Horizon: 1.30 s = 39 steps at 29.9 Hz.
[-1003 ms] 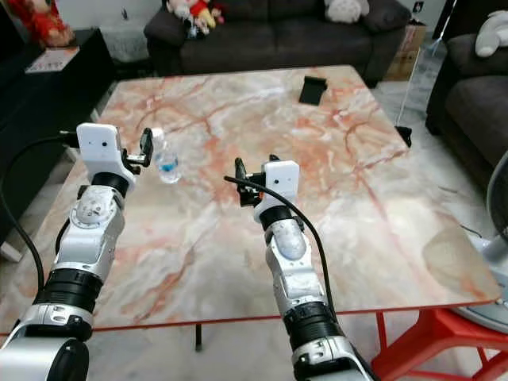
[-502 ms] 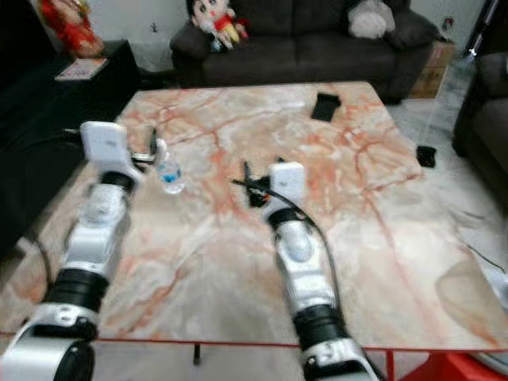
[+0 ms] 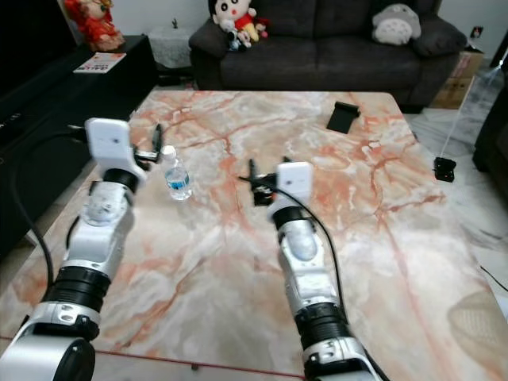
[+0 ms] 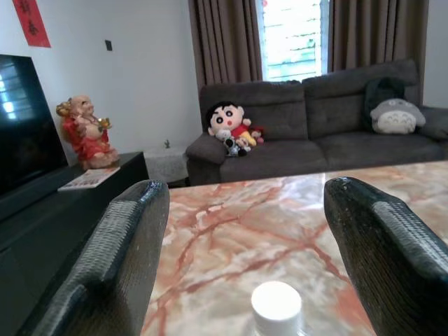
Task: Picking trash to rubbish bin
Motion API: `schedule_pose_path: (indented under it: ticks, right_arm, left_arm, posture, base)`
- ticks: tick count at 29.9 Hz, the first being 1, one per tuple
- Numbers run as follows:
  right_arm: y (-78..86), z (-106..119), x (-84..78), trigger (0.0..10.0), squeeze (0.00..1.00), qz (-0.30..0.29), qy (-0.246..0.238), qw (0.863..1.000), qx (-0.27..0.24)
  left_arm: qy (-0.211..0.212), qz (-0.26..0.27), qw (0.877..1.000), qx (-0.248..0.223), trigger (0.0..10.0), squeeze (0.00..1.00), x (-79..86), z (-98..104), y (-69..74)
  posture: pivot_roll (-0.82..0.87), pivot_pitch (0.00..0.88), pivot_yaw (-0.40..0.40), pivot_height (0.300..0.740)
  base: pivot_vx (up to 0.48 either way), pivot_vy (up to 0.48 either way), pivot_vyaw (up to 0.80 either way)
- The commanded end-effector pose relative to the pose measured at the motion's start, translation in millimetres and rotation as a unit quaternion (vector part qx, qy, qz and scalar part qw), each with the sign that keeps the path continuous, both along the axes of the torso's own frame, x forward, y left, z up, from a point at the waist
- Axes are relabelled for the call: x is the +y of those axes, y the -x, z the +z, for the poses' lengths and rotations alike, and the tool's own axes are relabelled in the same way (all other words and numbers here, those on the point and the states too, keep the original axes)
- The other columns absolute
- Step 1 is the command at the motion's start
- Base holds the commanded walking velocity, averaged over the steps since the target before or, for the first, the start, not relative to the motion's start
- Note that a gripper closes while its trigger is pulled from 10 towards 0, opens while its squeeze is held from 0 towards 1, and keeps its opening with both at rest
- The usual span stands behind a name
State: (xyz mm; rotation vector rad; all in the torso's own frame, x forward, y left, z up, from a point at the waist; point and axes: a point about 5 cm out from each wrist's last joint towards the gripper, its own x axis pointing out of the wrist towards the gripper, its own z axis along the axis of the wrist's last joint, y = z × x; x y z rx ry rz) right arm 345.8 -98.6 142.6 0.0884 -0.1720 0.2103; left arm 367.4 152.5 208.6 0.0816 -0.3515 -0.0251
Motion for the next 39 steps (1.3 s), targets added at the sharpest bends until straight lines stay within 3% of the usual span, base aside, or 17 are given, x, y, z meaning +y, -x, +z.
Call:
schedule_pose_path:
  ticks: [1,18,31,39]
  right_arm:
    - [0.4,3.7,12.7,10.0,0.0,0.018,-0.004,1.0,-0.003]
    - [0.3,2.7,12.9,10.0,0.0,0.022,-0.005,1.0,0.0]
    - [3.7,0.3,11.7,10.0,0.0,0.022,-0.005,1.0,0.004]
    - [7.7,-2.6,10.5,10.0,0.0,0.024,-0.006,1.0,0.008]
  left_arm:
    - [-0.006,0.018,1.0,-0.002,10.0,0.0,10.9,2.2,-0.2]
    - [-0.009,0.023,1.0,0.0,10.0,0.0,13.4,2.7,-1.1]
    - [-0.023,0.017,0.998,0.047,10.0,0.0,14.6,-2.0,-7.5]
    - [-0.022,0.039,0.997,0.066,10.0,0.0,19.7,5.7,-11.1]
  posture:
    - [0.08,0.045,0.033,0.74]
    - [0.08,0.046,0.031,0.74]
    - [0.07,0.067,0.03,0.74]
    - [0.07,0.083,0.03,0.74]
  base:
    - [0.334,0.0,0.0]
    - [0.333,0.0,0.0]
    - [0.0,0.0,0.0]
    - [0.0,0.0,0.0]
